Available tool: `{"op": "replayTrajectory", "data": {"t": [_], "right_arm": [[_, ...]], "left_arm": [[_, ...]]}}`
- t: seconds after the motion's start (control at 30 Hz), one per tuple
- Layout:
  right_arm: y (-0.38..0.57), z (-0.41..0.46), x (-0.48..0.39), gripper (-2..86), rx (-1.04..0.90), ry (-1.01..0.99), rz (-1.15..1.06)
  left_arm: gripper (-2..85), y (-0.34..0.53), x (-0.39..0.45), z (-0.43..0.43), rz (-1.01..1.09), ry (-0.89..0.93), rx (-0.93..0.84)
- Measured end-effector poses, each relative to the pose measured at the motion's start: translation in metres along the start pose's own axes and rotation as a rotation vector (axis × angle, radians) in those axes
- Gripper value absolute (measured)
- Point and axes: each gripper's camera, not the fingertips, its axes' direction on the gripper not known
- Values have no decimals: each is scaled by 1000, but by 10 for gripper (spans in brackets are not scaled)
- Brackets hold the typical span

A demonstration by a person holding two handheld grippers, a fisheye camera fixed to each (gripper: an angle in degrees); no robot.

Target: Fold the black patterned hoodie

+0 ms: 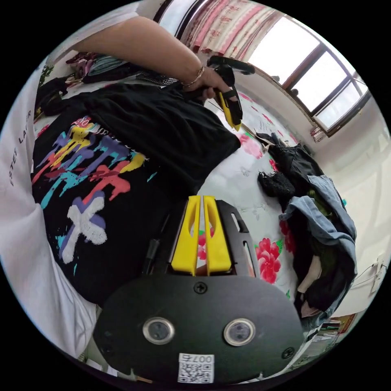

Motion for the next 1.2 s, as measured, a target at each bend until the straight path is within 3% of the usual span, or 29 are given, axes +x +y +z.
{"op": "replayTrajectory", "data": {"t": [0.2,0.7,0.9,1.0,1.13,1.2], "right_arm": [[-33,-28,11,-2,59,-115,29],[-181,-95,-101,-3,94,-382,-76],[-224,-105,-144,-3,56,-390,-141],[-247,-106,-164,-3,31,-439,-151],[-276,-110,-197,-3,17,-469,-192],[-287,-111,-210,-3,10,-478,-212]], "left_arm": [[70,125,-32,-112,-84,-280,5],[74,512,-285,-474,-671,-351,104],[96,816,-352,-688,-1210,-476,298],[115,1040,-346,-813,-1662,-532,525],[132,1169,-353,-898,-1818,-515,688],[151,1215,-376,-927,-1865,-412,805]]}}
